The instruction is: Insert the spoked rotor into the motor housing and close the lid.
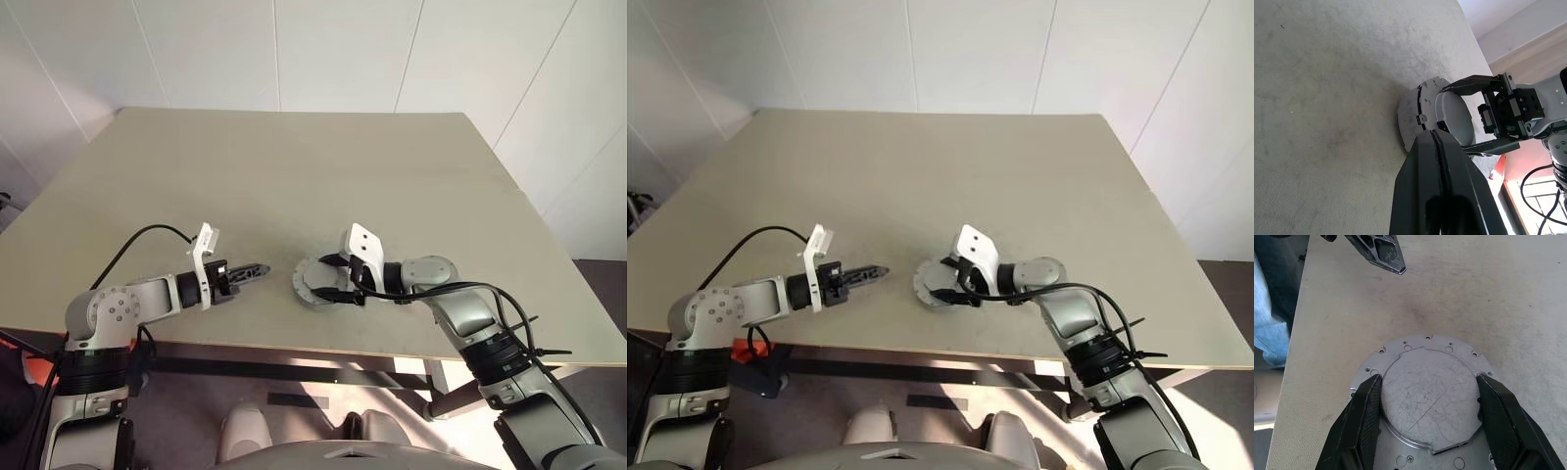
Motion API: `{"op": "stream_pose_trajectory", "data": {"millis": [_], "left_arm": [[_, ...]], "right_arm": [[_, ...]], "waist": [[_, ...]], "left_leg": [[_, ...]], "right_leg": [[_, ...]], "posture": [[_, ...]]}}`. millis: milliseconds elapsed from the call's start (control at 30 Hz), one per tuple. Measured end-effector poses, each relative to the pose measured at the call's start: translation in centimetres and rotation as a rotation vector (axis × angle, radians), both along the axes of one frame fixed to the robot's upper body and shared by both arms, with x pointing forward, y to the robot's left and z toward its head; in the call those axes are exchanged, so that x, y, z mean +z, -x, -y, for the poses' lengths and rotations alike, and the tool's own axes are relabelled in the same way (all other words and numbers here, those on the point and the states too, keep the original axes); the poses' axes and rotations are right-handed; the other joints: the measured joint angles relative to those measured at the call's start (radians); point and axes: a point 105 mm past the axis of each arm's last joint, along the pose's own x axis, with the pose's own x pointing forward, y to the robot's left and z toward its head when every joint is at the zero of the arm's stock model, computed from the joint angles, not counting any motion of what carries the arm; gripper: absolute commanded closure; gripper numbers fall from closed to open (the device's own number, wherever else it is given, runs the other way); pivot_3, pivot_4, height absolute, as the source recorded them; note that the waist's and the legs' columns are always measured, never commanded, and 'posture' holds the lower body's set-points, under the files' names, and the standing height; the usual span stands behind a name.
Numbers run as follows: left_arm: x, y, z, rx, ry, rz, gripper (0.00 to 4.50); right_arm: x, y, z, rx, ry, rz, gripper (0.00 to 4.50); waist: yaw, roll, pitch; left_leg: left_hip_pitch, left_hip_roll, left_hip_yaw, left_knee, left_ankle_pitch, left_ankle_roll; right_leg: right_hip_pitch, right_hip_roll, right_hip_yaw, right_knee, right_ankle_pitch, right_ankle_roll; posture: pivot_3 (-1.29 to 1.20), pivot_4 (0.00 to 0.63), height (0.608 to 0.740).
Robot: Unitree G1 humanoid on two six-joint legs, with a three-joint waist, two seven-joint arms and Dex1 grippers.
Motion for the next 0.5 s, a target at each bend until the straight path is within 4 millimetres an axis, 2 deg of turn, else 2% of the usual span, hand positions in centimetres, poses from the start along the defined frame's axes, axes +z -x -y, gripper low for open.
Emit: {"op": "stream_pose_trajectory", "data": {"millis": [500], "left_arm": [[-0.13,-0.05,0.33,0.003,0.007,-0.004,4.5]], "right_arm": [[-0.38,-0.14,0.25,-0.002,0.007,0.0,1.56]], "waist": [[0.0,-0.001,0.0]], "left_leg": [[0.002,0.0,0.0,0.001,0.0,0.0]], "right_leg": [[0.004,0.0,0.0,0.0,0.0,0.0]], "posture": [[0.0,0.0,0.74]]}}
